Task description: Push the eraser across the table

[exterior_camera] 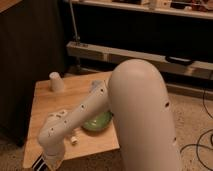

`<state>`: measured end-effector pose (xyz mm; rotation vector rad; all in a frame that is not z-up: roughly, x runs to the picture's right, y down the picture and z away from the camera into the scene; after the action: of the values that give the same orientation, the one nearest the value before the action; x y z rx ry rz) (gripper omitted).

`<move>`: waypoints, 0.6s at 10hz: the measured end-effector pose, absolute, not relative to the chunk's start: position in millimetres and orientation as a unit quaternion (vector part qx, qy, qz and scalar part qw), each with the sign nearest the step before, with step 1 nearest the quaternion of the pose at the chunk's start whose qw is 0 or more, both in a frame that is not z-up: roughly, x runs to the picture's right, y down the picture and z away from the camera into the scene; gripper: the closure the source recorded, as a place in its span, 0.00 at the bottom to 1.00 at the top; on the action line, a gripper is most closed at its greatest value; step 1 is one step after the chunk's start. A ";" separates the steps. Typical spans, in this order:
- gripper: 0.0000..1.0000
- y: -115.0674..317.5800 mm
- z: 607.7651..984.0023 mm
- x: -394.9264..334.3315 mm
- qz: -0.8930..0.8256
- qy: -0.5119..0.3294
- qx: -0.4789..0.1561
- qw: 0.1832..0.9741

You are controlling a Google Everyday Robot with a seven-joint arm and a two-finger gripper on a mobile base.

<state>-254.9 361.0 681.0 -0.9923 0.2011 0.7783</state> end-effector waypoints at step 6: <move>1.00 366.5 690.3 -280.6 0.355 0.085 -0.517 0.774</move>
<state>-280.6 366.5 690.3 -1.1204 0.1847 0.7690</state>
